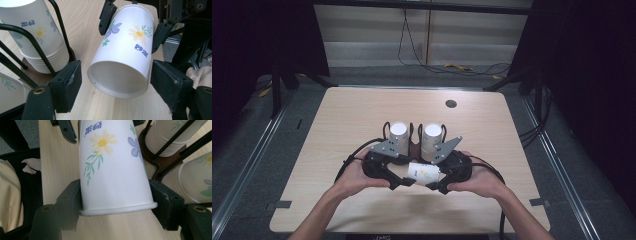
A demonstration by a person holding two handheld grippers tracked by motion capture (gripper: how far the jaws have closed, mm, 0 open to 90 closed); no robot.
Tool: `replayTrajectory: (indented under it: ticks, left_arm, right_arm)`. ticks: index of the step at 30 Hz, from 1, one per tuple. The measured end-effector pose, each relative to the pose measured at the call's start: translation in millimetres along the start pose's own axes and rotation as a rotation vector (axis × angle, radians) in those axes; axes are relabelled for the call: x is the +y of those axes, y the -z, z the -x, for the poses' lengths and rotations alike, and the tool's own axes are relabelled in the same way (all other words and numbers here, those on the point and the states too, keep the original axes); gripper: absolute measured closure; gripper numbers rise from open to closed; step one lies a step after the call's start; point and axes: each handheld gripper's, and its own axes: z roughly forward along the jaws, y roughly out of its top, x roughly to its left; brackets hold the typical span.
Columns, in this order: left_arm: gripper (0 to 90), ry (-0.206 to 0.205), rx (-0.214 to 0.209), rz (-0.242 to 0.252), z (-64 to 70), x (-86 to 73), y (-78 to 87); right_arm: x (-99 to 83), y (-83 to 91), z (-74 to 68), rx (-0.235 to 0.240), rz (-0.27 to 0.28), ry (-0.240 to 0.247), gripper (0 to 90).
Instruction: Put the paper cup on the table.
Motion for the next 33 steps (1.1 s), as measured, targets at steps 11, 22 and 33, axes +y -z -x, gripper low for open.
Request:
replayTrajectory:
  ticks: [11,22,33]
  left_arm:
    - [28.7,-0.050,-0.028,-0.054,3.8,-1.2,-4.9]
    - [28.2,-0.095,-0.037,-0.123,7.5,-3.1,-13.5]
    - [35.0,-0.132,-0.040,-0.144,9.0,-4.1,-12.8]
  right_arm:
    - [10.9,-6.6,-1.7,0.038,-0.086,0.054,31.7]
    - [12.3,-12.0,-4.8,0.059,-0.108,0.063,31.7]
    - [13.1,-17.5,-3.8,0.070,-0.102,0.075,30.4]
